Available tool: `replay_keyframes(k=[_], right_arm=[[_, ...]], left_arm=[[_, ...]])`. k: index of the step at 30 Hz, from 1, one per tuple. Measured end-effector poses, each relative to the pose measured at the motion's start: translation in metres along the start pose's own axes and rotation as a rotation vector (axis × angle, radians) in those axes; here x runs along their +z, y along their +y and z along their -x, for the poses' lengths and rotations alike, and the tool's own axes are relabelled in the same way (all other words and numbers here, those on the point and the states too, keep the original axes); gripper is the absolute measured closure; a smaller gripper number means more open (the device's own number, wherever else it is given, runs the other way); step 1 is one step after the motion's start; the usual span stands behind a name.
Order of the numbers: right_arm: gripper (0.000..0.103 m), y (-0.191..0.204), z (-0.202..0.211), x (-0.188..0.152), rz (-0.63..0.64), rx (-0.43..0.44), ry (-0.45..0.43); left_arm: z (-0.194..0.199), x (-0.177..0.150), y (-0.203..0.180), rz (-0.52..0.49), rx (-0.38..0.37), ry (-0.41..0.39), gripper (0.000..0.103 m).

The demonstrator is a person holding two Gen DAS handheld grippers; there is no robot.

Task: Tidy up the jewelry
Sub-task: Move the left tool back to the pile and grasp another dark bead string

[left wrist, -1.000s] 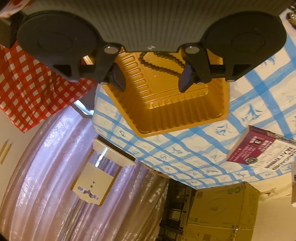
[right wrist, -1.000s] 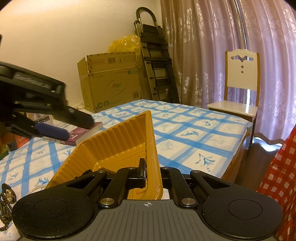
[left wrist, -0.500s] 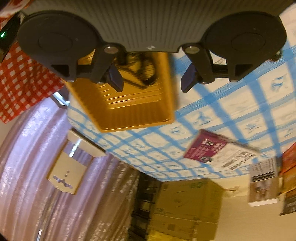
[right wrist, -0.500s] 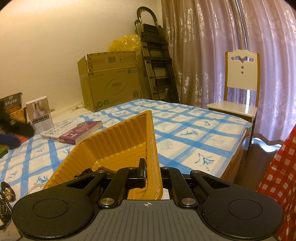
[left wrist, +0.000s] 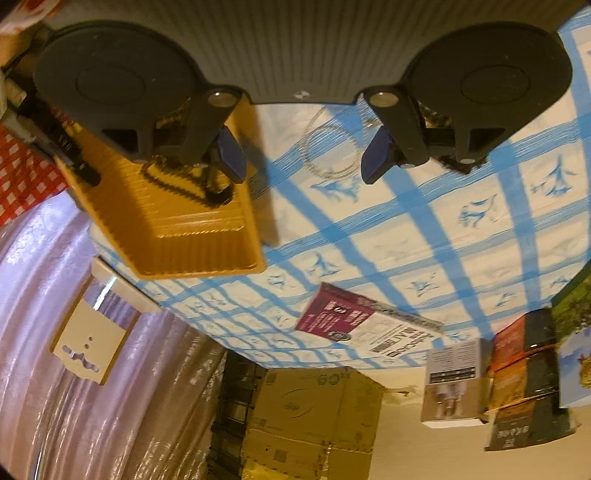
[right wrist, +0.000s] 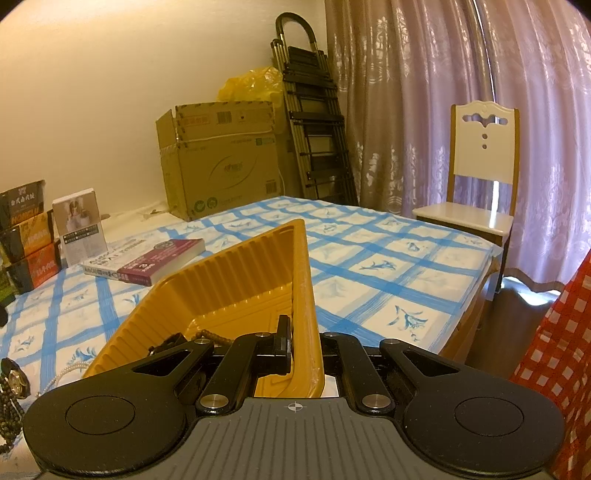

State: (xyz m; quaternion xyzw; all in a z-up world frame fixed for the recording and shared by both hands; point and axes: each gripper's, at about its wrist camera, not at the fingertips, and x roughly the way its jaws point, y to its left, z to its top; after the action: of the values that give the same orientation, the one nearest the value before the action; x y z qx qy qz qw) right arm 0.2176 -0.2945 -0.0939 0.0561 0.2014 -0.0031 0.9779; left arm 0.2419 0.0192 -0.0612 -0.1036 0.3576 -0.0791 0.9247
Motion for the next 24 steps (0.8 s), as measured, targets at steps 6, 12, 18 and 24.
replay_keyframes(k=[6, 12, 18, 24], right_arm=[[0.098, 0.001, 0.0, 0.0, -0.001, -0.001, 0.0], [0.098, 0.001, 0.0, 0.0, 0.001, -0.002, 0.0], [0.098, 0.001, 0.0, 0.0, 0.001, -0.002, 0.0], [0.098, 0.002, 0.0, 0.0, 0.001, -0.002, 0.001]], left_arm=[[0.007, -0.024, 0.011, -0.012, 0.052, 0.026, 0.038], [0.011, -0.044, 0.013, -0.053, 0.083, 0.048, 0.039], [0.013, -0.057, 0.013, -0.099, 0.106, 0.052, 0.039], [0.003, -0.062, 0.014, -0.146, 0.133, 0.052, 0.045]])
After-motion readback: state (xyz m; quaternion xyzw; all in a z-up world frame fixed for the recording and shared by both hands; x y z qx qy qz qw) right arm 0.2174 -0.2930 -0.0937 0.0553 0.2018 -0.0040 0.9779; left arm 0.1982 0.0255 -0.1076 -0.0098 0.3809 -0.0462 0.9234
